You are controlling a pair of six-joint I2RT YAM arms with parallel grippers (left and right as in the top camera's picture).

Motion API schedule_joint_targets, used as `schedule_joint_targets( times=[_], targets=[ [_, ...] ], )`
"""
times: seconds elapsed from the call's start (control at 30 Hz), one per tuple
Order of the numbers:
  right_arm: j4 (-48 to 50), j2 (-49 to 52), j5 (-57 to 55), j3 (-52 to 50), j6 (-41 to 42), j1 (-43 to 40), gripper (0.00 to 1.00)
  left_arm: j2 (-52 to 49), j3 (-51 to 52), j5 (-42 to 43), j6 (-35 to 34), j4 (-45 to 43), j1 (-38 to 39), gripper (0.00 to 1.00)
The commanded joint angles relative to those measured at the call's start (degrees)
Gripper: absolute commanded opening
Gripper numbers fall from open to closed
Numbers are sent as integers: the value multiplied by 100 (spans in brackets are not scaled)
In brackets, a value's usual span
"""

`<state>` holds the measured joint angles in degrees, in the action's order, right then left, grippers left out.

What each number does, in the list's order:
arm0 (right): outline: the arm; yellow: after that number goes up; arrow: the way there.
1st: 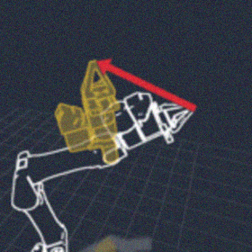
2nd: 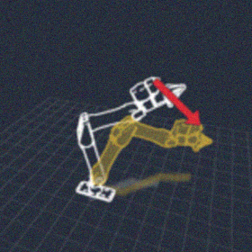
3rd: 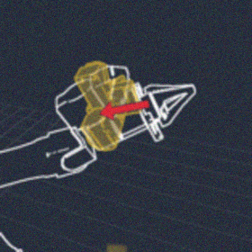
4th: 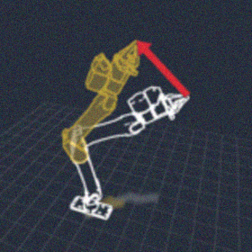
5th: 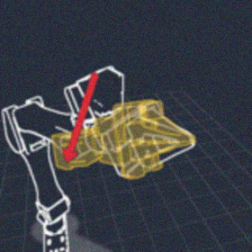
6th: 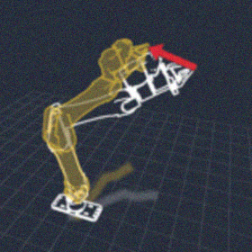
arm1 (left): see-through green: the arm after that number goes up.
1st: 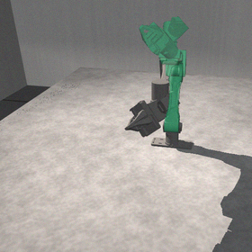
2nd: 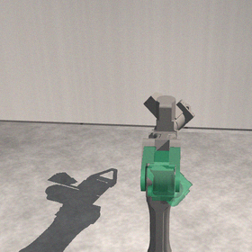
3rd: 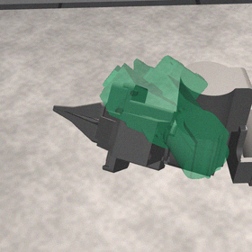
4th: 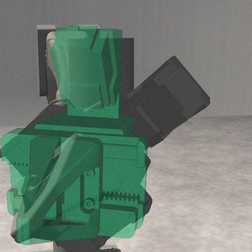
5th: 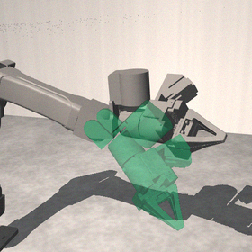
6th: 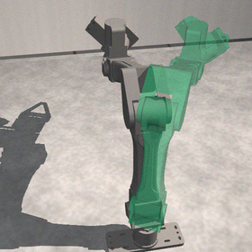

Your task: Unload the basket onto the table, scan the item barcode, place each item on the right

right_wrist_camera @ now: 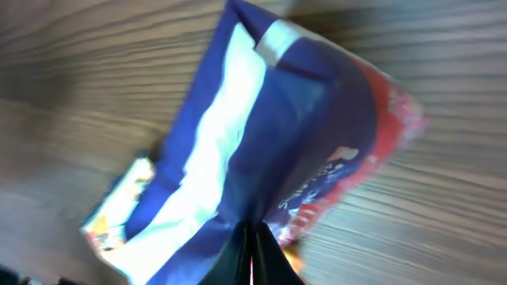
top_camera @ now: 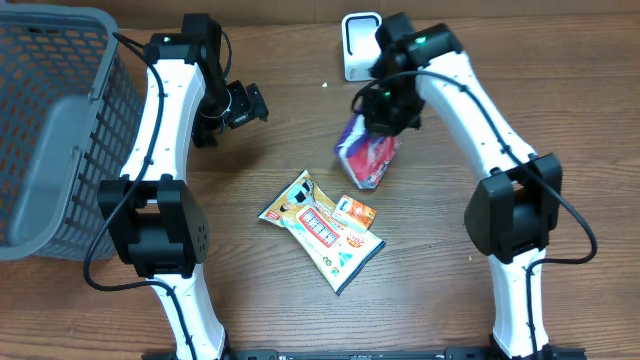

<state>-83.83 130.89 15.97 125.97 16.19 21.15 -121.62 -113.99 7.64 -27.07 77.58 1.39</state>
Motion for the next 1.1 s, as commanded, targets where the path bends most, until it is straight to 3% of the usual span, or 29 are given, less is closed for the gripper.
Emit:
schedule_joint_targets(
  times=[0.0, 0.37, 0.47, 0.67, 0.83, 1.07],
  targets=[
    [-103, -24, -809, -162, -122, -111, 4, 76, -52, -85, -37, -2, -13, 100],
    [-754, -31, -1792, -852, -98, -525, 4, 76, -52, -90, -35, -2, -13, 100],
    [-1121, -48, -2009, -758, -101, -682, 13, 76, -52, -87, -37, -9, -13, 99],
    [-1325, -243, -2002, -588, -107, -992, 14, 76, -52, -87, -37, -42, -13, 100],
    [-1250, -459, -1185, -317, -457, -1062, 13, 74, -52, -79, -39, -98, 4, 100],
    [-1178, -601, 1154, 127, -1486, -1027, 16, 74, -52, -74, -39, -142, 24, 100]
  ],
)
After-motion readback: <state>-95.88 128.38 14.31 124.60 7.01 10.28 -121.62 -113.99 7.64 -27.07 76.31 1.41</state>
